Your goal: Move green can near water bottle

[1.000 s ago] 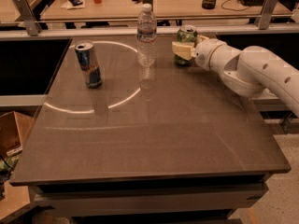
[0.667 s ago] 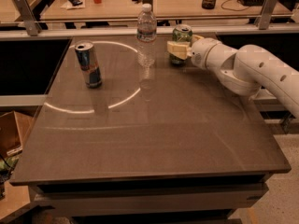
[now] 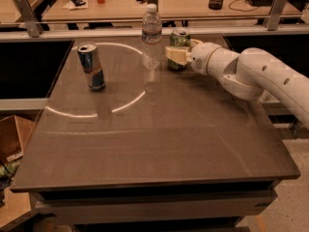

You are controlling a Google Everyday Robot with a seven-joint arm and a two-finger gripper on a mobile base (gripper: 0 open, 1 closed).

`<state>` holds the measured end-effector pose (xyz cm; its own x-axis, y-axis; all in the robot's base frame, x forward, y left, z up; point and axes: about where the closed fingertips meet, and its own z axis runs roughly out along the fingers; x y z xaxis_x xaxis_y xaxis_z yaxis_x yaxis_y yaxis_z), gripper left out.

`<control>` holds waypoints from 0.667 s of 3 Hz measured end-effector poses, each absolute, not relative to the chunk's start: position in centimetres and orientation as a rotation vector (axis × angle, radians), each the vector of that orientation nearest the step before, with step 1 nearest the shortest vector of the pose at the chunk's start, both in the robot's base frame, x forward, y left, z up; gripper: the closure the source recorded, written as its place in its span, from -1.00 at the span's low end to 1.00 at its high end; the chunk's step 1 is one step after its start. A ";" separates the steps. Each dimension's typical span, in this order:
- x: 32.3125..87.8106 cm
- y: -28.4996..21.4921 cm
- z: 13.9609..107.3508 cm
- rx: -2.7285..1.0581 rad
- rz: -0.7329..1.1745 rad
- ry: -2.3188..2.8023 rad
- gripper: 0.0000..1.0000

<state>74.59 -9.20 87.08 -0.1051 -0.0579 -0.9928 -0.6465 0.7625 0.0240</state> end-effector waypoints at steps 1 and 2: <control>74.5 -9.1 87.1 -0.577 0.548 1.620 0.66; 74.5 -9.1 87.2 -0.577 0.549 1.620 0.19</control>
Offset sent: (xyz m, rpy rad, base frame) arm -0.0006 0.0011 0.0000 0.0001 0.0013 0.0035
